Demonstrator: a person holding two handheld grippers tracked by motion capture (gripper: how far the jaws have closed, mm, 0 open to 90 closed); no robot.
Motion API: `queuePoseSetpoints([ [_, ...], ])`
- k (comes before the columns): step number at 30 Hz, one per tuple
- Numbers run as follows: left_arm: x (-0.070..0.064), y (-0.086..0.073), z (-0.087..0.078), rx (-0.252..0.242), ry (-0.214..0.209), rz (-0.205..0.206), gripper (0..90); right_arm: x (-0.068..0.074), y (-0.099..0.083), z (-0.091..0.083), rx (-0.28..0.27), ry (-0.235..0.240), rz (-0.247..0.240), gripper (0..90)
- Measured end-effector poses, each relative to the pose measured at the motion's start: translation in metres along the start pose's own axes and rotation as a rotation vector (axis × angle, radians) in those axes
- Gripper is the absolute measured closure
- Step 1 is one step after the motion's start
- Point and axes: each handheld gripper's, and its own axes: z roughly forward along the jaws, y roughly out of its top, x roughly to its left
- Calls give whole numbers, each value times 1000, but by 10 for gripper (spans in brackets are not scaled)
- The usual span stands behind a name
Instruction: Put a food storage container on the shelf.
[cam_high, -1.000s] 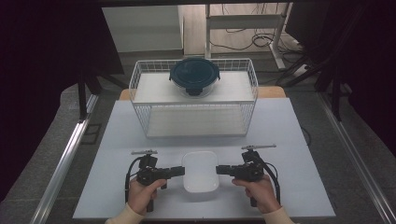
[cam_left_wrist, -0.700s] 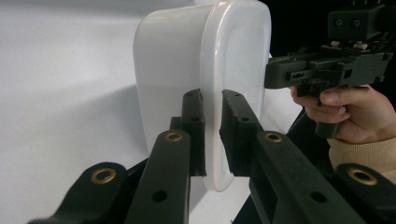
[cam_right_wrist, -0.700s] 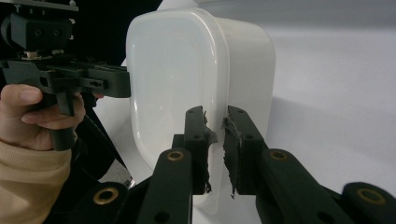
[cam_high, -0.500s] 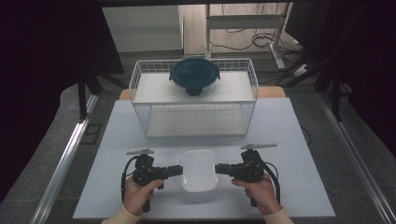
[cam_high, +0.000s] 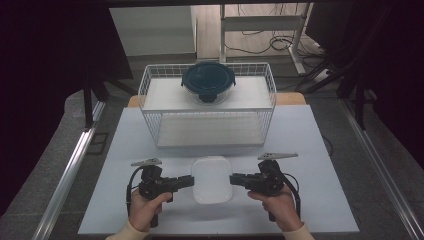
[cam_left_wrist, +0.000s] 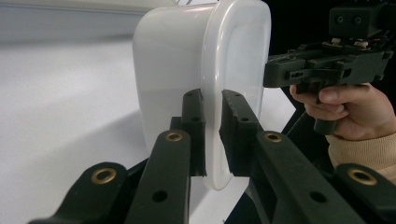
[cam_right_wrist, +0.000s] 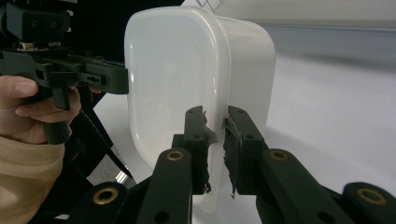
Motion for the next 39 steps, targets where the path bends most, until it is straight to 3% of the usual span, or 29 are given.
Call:
queuePoseSetpoints([
  [12,-4,24,-12,-19,2,47,805,9,21,-3,-24,-5,-43,792],
  [19,-10,42,-19,-29,-1,73,806,12,38,-6,-38,9,-43,792],
  [28,-10,54,-20,-37,-5,73,806,17,51,-11,-45,-10,-56,792],
  [39,-16,76,-26,-56,-3,102,804,25,73,-18,-73,-25,-95,793],
])
